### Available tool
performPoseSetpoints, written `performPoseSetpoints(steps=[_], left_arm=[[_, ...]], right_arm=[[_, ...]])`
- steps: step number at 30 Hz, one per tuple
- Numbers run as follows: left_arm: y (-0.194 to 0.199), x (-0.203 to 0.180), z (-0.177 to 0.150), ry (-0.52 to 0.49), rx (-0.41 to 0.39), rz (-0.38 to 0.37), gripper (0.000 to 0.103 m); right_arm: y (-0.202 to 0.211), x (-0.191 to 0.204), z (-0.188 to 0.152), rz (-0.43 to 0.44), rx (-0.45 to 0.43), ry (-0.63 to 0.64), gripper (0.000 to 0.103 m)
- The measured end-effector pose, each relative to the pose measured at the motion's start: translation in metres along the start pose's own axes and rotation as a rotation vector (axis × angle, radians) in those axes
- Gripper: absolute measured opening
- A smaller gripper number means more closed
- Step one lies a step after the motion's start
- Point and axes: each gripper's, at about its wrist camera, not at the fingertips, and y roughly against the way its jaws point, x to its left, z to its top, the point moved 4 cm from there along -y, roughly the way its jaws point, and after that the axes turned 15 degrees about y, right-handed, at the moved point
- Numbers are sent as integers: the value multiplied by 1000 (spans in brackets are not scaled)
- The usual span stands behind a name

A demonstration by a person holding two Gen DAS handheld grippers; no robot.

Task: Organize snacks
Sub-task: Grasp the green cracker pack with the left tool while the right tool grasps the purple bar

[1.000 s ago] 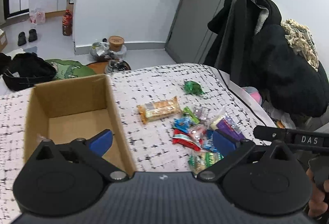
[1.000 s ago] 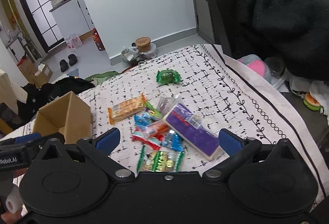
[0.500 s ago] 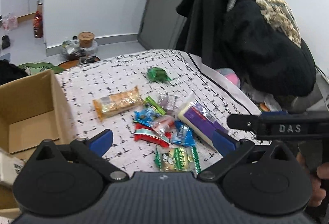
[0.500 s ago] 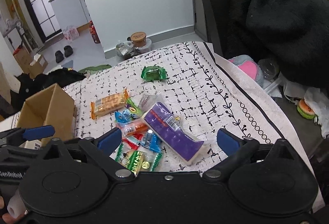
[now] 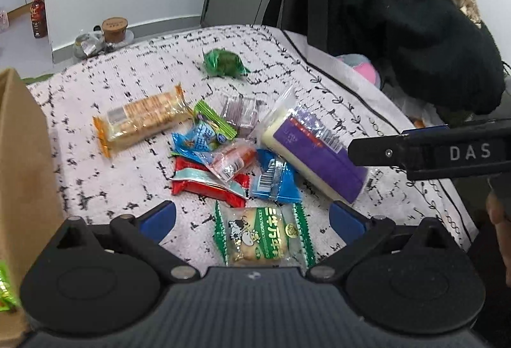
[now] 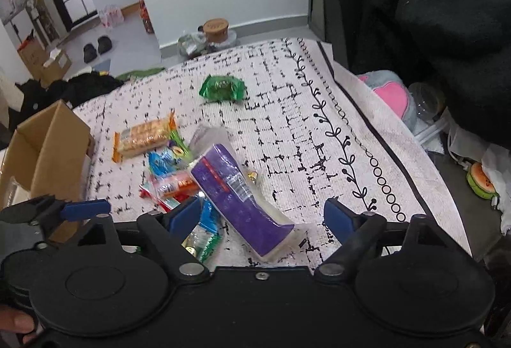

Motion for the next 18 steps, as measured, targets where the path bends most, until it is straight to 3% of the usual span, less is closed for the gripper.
performPoseSetpoints(steps=[8, 12, 14, 17, 18], left_arm=[[-33, 3, -9, 7, 46, 68, 100], [-39, 1, -14, -43, 23, 103, 98], [-40, 1, -15, -56, 14, 112, 94], [-38, 2, -15, -84, -6, 132, 76], [-36, 4, -14, -89, -17, 142, 65]], right_arm=[[-27, -1, -6, 67, 54, 21, 77], [-39, -1, -10, 90, 71, 31, 75], [-44, -2, -11, 95, 80, 31, 75], [-51, -3, -13, 107, 90, 35, 74], [-53, -3, -14, 111, 95, 44, 74]])
